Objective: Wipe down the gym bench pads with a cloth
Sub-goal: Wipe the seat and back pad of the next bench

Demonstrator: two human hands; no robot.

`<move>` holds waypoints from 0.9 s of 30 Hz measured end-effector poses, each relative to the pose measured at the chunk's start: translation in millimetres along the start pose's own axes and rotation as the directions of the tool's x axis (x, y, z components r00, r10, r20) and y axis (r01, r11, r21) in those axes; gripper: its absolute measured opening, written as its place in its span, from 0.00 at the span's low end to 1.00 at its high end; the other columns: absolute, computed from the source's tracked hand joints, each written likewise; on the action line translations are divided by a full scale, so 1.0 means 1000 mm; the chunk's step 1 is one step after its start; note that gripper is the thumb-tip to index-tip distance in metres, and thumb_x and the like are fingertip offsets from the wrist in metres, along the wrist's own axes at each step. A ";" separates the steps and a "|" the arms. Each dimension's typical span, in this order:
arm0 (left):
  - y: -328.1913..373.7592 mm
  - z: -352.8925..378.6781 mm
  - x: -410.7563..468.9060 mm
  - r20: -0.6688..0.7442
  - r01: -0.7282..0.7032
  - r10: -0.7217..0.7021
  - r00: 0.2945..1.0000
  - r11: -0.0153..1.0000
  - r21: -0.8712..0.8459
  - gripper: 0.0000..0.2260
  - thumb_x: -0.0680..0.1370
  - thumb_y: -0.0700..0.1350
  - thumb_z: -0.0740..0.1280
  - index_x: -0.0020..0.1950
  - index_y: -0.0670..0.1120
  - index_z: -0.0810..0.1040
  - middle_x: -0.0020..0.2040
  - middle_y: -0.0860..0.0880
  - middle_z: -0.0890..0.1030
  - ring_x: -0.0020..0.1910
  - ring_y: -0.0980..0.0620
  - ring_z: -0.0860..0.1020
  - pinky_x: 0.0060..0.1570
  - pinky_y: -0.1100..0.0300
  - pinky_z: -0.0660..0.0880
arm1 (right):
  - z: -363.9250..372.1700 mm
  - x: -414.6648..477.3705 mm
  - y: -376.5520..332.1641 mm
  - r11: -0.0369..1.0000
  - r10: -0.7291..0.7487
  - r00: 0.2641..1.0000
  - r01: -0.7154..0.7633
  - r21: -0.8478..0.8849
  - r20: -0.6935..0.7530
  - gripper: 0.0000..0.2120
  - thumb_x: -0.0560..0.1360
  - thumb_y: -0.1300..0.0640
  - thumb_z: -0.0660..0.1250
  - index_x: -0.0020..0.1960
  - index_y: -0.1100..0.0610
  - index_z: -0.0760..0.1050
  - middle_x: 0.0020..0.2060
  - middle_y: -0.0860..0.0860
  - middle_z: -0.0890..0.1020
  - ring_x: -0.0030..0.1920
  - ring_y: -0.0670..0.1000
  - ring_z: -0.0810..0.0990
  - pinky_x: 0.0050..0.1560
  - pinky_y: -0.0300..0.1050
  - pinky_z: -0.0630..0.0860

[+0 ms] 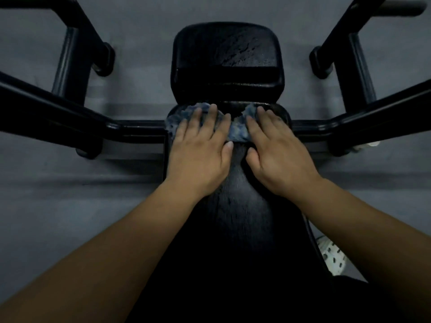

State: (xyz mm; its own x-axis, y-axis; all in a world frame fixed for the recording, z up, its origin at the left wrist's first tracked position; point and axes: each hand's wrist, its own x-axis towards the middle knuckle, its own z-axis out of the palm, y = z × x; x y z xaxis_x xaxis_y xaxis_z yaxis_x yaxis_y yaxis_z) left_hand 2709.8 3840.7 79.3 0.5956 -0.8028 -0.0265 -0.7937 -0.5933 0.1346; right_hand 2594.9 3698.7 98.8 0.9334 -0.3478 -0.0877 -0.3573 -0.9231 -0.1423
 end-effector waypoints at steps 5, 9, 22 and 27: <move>0.029 -0.004 -0.078 0.087 0.076 -0.075 0.993 0.997 -0.008 0.30 0.80 0.60 0.41 0.82 0.53 0.53 0.82 0.47 0.52 0.81 0.43 0.50 0.77 0.44 0.49 | 0.010 -0.080 -0.026 0.999 0.036 0.999 -0.036 0.017 0.022 0.35 0.76 0.45 0.49 0.78 0.60 0.60 0.78 0.62 0.59 0.78 0.61 0.57 0.77 0.51 0.50; 0.043 -0.008 -0.138 0.174 0.086 -0.082 0.981 0.996 -0.016 0.31 0.79 0.61 0.39 0.82 0.54 0.51 0.83 0.47 0.49 0.81 0.43 0.48 0.77 0.45 0.45 | 0.015 -0.143 -0.042 0.996 0.046 0.996 -0.052 0.069 0.080 0.33 0.75 0.46 0.52 0.77 0.60 0.64 0.77 0.63 0.62 0.77 0.62 0.61 0.76 0.57 0.58; 0.045 -0.012 -0.148 0.091 0.231 -0.226 0.970 0.972 -0.049 0.28 0.84 0.58 0.47 0.82 0.51 0.47 0.83 0.47 0.46 0.81 0.45 0.44 0.77 0.42 0.44 | 0.013 -0.152 -0.068 0.985 0.166 0.984 -0.169 0.038 0.058 0.37 0.76 0.38 0.31 0.81 0.51 0.44 0.81 0.52 0.42 0.80 0.52 0.39 0.78 0.55 0.41; 0.040 -0.002 -0.145 0.040 0.201 -0.199 0.979 0.978 -0.048 0.30 0.82 0.60 0.46 0.82 0.50 0.51 0.82 0.45 0.51 0.81 0.45 0.49 0.76 0.39 0.50 | 0.022 -0.145 -0.052 0.993 0.116 0.991 -0.119 0.028 0.072 0.32 0.80 0.41 0.39 0.81 0.53 0.47 0.81 0.50 0.46 0.80 0.51 0.43 0.79 0.57 0.46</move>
State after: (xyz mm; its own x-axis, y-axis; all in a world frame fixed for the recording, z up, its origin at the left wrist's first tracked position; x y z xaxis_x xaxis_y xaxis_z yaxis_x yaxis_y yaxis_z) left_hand 2592.5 3933.5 90.1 0.7364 -0.6703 -0.0919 -0.6508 -0.7389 0.1744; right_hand 2478.0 3800.9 97.2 0.8809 -0.4401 -0.1745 -0.4662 -0.8704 -0.1582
